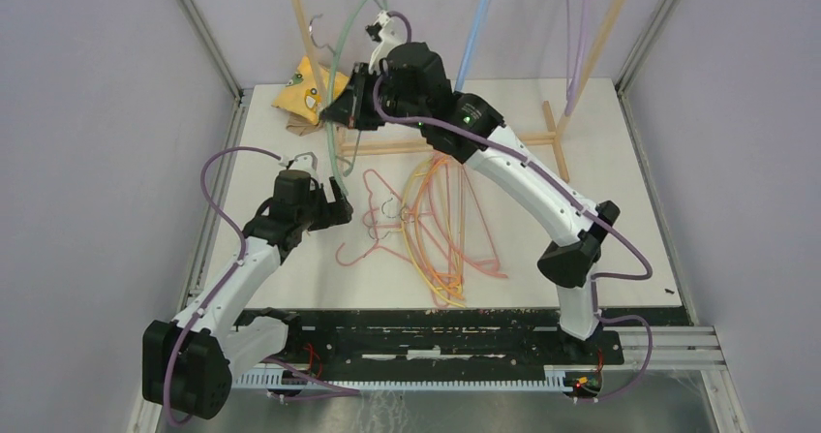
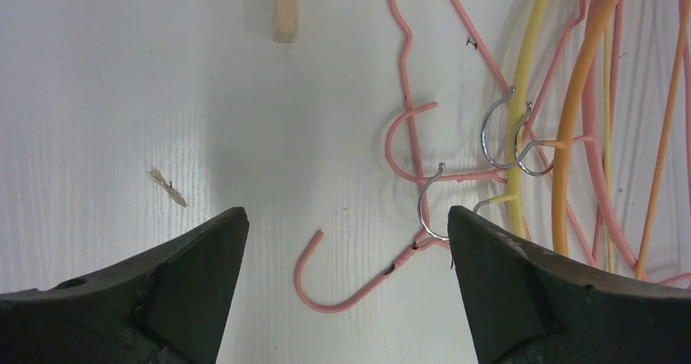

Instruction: Organize the hangers

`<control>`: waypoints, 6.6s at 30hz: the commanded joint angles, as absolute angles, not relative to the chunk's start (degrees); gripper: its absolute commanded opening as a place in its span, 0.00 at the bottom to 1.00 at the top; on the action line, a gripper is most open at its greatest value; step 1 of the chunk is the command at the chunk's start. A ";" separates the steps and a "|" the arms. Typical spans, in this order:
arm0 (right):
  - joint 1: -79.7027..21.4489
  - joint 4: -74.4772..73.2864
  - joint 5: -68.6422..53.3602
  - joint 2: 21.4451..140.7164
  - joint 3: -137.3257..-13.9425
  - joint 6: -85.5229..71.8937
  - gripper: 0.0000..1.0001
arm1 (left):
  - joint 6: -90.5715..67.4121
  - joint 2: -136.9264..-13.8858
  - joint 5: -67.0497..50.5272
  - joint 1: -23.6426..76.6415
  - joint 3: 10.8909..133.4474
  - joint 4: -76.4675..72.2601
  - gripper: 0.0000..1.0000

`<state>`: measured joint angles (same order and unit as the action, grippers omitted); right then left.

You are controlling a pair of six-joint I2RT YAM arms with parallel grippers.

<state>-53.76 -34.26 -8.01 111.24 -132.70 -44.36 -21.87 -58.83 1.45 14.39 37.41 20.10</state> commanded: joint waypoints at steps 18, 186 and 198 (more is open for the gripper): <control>-39.28 -16.86 -8.30 115.57 -142.49 -51.25 0.01 | -21.27 -57.94 2.29 14.70 37.79 19.42 0.99; -27.49 -23.83 -17.94 98.25 -131.85 -36.74 0.02 | -21.88 -62.79 1.57 14.68 37.62 16.69 0.99; -37.86 -25.18 5.96 110.53 -141.55 -14.83 0.07 | -21.80 -61.98 2.03 14.63 37.30 16.96 0.99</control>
